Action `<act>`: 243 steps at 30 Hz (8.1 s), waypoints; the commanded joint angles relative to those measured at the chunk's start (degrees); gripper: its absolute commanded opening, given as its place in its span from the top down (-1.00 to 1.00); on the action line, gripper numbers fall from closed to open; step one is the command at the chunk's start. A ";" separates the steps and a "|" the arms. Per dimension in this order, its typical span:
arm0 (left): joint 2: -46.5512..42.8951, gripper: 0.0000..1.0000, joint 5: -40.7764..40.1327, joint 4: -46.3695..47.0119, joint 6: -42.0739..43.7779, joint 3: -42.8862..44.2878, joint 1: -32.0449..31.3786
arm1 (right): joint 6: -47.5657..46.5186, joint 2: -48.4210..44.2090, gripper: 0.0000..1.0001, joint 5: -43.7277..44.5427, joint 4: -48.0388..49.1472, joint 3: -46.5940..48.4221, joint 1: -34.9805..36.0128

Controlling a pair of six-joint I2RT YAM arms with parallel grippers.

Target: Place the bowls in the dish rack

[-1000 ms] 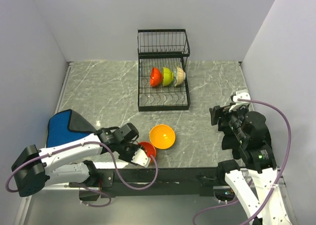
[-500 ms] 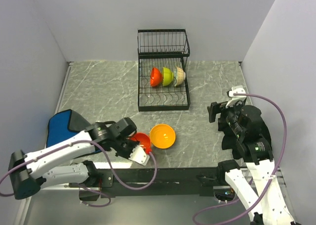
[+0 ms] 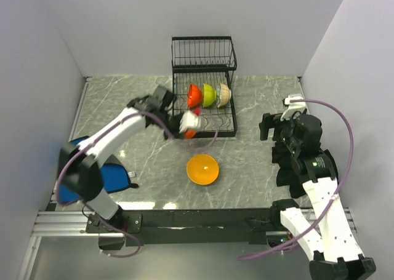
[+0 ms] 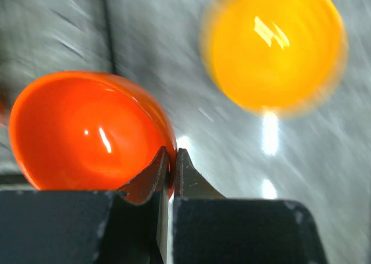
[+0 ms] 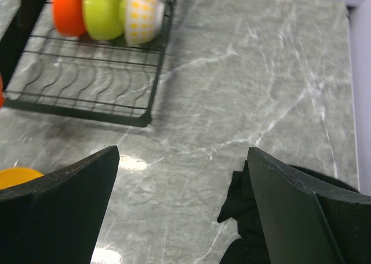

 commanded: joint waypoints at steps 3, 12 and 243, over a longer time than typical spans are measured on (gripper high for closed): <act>12.83 0.97 17.58 10.83 -13.02 18.85 0.63 | 3.51 2.58 -0.99 -0.87 1.43 2.63 -6.07; 19.09 0.97 26.83 59.75 -70.59 13.59 1.42 | 5.18 5.92 -0.99 -0.60 -1.12 5.96 -11.61; 54.26 0.97 8.65 123.27 -139.78 7.08 -1.13 | -5.11 37.48 -0.99 6.34 -9.20 26.98 4.02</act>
